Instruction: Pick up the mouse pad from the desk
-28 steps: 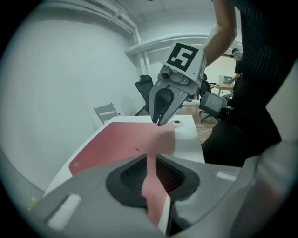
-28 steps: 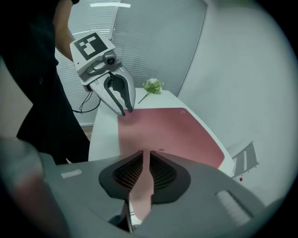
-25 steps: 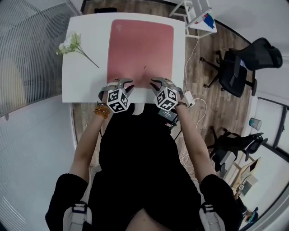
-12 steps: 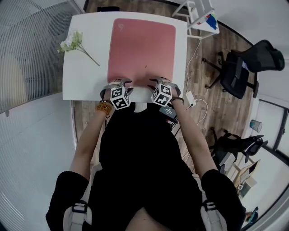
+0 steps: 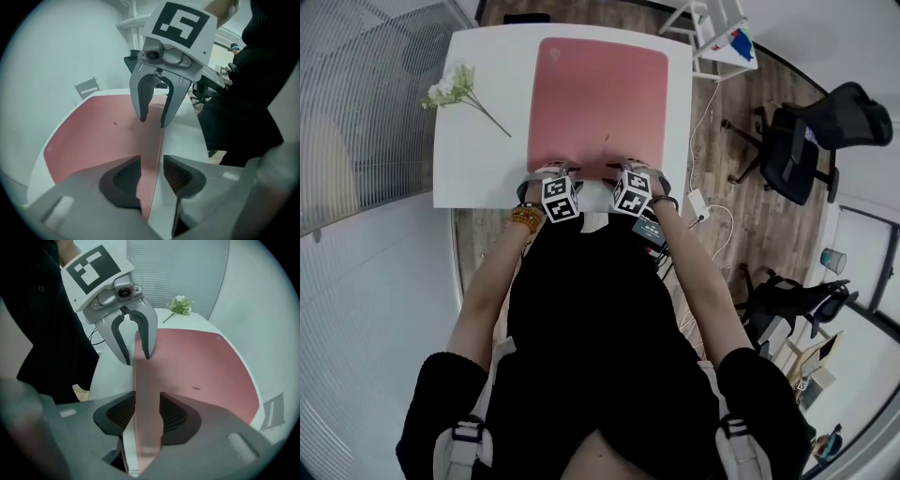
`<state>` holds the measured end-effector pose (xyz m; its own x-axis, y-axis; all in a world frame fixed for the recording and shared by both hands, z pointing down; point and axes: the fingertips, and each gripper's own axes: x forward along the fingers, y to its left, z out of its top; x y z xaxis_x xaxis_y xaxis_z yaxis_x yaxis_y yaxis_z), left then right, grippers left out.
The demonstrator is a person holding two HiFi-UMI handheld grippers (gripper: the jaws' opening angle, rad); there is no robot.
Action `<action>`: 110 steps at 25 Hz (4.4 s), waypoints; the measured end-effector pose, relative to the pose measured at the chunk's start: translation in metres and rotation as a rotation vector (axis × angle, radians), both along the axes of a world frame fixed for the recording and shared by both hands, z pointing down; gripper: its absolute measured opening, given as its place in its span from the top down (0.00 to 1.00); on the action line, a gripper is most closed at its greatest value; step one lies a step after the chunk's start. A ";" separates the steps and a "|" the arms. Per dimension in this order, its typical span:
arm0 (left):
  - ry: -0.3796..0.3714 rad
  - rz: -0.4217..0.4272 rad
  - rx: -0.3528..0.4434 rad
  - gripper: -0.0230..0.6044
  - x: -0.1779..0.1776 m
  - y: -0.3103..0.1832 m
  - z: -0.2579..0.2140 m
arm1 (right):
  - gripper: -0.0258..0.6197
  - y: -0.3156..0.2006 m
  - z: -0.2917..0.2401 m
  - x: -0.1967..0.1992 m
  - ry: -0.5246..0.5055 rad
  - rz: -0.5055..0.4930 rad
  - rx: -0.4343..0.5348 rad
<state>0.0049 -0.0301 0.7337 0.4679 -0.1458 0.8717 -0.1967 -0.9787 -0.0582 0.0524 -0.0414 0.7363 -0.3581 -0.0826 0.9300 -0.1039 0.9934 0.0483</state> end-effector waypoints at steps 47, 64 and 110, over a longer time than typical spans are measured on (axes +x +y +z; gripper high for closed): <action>0.041 0.038 0.054 0.86 0.015 0.000 -0.006 | 0.74 0.008 0.005 0.000 0.032 -0.046 0.051; 0.102 -0.047 0.148 0.89 0.006 -0.040 -0.038 | 0.73 0.006 0.000 -0.006 0.024 -0.064 0.115; 0.045 0.035 0.089 0.76 0.020 -0.006 -0.003 | 0.90 -0.013 -0.008 -0.011 -0.016 -0.029 0.112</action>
